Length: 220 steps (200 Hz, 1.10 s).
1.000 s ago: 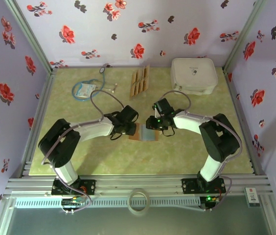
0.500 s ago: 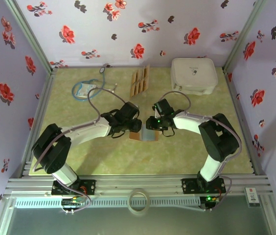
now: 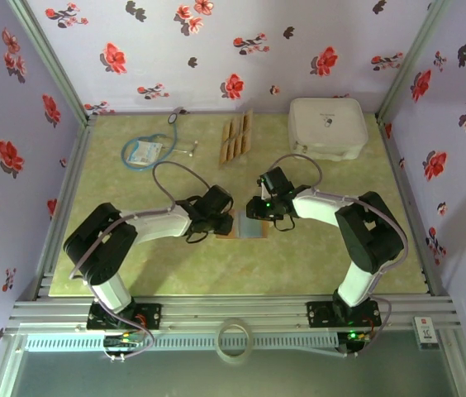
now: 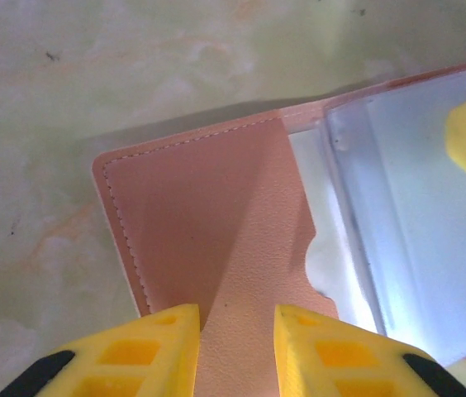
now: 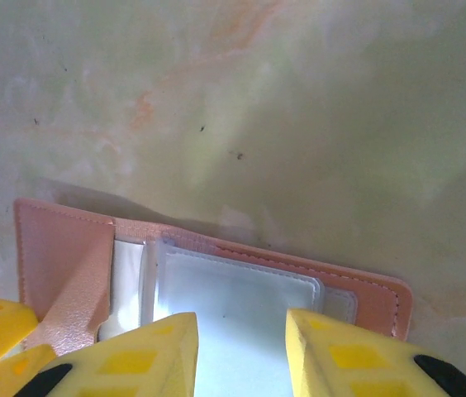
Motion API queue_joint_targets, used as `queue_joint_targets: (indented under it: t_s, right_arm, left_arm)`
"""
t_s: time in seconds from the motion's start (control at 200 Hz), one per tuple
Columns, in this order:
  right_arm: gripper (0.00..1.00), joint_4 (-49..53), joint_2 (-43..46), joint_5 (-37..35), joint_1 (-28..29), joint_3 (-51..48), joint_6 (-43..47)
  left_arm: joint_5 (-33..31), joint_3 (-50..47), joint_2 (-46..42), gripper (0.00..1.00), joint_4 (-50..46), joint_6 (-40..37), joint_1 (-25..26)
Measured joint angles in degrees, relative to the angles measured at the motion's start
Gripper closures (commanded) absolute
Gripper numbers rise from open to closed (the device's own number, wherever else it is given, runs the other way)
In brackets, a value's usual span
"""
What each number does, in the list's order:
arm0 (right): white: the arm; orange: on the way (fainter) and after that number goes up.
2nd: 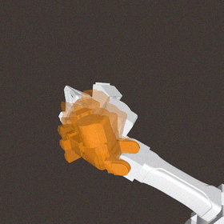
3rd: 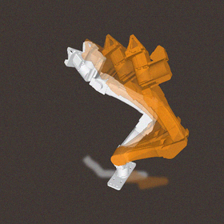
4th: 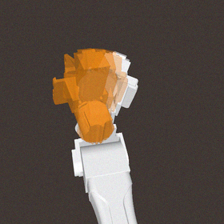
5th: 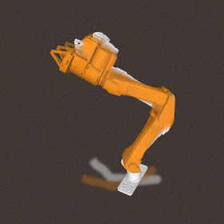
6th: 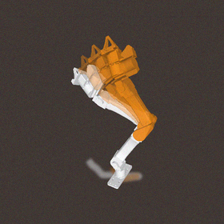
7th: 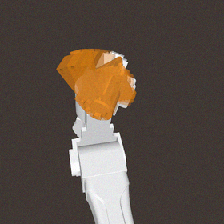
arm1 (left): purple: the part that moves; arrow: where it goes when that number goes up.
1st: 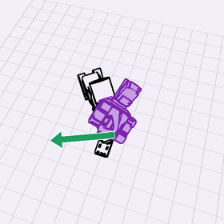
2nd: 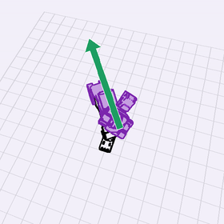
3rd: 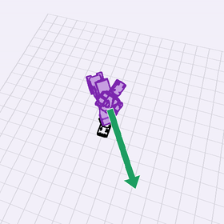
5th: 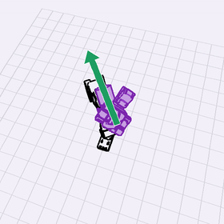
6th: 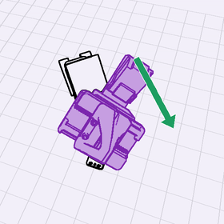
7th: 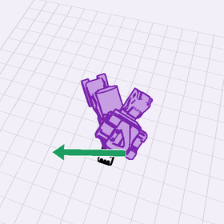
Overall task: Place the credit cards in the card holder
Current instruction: Flip over the card slot in the card holder.
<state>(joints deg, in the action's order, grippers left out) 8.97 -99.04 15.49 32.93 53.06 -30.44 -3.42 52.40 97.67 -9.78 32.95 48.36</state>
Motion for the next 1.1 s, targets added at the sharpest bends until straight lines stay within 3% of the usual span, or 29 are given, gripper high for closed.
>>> queue_joint_targets:
  t_s: [0.24,0.805,1.1]
  right_arm:
    - [0.66,-0.17,-0.31,0.07,0.00,0.00,-0.02]
    - [0.66,-1.75,-2.67,1.36,1.38,1.64,-1.53]
    - [0.67,-1.92,-2.89,1.51,1.86,1.75,-2.29]
  left_arm:
    - [-0.50,-1.38,0.26,0.59,2.64,-0.98,-0.15]
    - [-0.46,-5.73,-1.03,0.50,10.32,-2.62,-0.15]
    - [0.07,-10.58,-3.80,0.40,16.35,-3.87,-0.15]
